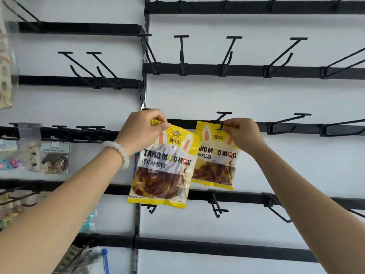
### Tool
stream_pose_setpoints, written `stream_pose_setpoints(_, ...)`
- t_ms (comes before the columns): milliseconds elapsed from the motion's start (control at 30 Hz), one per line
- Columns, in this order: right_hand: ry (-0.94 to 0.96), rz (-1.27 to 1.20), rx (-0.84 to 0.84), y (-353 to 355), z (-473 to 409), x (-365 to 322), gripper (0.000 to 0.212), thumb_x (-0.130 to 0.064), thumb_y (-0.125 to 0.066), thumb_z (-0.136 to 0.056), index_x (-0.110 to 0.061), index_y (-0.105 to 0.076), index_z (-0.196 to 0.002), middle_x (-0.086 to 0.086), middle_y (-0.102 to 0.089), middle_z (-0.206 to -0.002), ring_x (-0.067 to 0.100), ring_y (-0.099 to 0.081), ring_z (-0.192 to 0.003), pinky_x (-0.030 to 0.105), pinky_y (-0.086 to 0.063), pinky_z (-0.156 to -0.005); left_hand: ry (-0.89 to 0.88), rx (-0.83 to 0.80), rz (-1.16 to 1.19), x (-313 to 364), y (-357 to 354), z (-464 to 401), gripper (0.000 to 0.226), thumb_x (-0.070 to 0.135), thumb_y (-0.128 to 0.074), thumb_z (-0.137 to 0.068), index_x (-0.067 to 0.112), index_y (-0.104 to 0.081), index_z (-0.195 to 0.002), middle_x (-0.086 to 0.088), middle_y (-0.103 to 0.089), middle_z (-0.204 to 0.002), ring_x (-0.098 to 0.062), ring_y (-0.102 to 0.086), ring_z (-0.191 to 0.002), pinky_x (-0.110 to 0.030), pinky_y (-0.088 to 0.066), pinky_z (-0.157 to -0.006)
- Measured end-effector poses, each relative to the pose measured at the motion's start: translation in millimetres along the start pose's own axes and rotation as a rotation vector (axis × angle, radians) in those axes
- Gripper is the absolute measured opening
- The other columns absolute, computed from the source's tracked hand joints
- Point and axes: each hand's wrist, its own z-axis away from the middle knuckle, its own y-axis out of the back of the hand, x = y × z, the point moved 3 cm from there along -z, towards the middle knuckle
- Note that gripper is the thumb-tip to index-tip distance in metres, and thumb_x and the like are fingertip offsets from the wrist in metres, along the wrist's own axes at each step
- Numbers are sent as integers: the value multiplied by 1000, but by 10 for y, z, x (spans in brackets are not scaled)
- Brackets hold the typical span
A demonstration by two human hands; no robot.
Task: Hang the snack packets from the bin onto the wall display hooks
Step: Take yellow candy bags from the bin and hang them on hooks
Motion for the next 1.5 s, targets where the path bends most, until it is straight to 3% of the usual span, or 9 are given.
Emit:
stream_pose_setpoints(100, -15, -16, 21, 65, 41, 28, 19, -11, -58, -88, -14, -68, -104, -1, -64, -88, 2, -56, -63, 9, -39, -50, -17, -17, 43, 75, -136, -10, 10, 25, -62, -87, 23, -61, -77, 21, -56, -73, 5, -50, -69, -11, -32, -62)
stream_pose_setpoints(200, -23, -33, 41, 143, 80, 62, 17, -11, -61, -86, -14, -69, -100, -1, -64, -87, 10, -57, -76, 6, -40, -55, -24, -37, 97, 173, -319, -14, 10, 25, -61, -87, 21, -62, -78, 20, -57, -73, 3, -52, -68, -14, -35, -62)
stream_pose_setpoints(367, 0, -27, 35, 258, 122, 85, 17, -8, -61, -85, -14, -70, -98, -6, -62, -85, -2, -53, -73, -4, -35, -53, -33, -68, 127, 345, -633, -70, 9, 28, -60, -88, 22, -63, -82, 18, -60, -75, -20, -61, -70, -22, -45, -61)
stream_pose_setpoints(667, 69, 84, -56, 379, 190, 19, 24, -11, -52, -85, -16, -72, -96, -7, -64, -98, 10, -57, -94, 25, -46, -83, 6, -39, 195, 513, -979, -210, 11, 30, -59, -88, 21, -63, -83, 8, -67, -84, -17, -52, -50, -25, -45, -54)
stream_pose_setpoints(767, 61, 70, -87, 399, 198, 11, 15, -22, -58, -84, -17, -71, -90, -9, -65, -88, 9, -59, -87, 25, -48, -74, 29, -10, 228, 534, -1030, -229, 12, 31, -60, -88, 20, -64, -82, 7, -68, -85, -27, -63, -66, -34, -52, -65)
stream_pose_setpoints(900, 66, 133, -67, 380, 123, -3, 16, -31, -64, -84, -15, -67, -84, -9, -61, -77, 2, -53, -72, 13, -40, -57, 44, 28, 249, 515, -1071, -241, 12, 32, -61, -87, 21, -64, -82, 5, -68, -82, -20, -56, -55, -28, -47, -56)
stream_pose_setpoints(1000, 69, 155, -51, 352, 65, -41, 13, -28, -65, -84, -15, -64, -81, -11, -56, -71, -2, -49, -66, 9, -34, -51, 50, 41, 275, 492, -1075, -245, 12, 30, -61, -87, 20, -64, -82, 8, -66, -78, -24, -62, -65, -32, -51, -62)
stream_pose_setpoints(1233, 101, 134, -5, 326, 11, -127, 14, -26, -61, -88, -12, -62, -88, -7, -56, -78, 9, -50, -76, 12, -36, -57, 33, 74, 295, 471, -1003, -333, 10, 27, -61, -87, 20, -63, -81, 17, -60, -76, 0, -55, -71, -12, -40, -63)
stream_pose_setpoints(1500, 67, 78, -12, 298, -32, -77, 14, -28, -60, -88, -14, -60, -88, -2, -59, -87, 15, -52, -84, 19, -39, -60, 39, 63, 261, 456, -1031, -412, 9, 28, -61, -87, 22, -62, -80, 16, -59, -77, 2, -53, -72, -10, -37, -62)
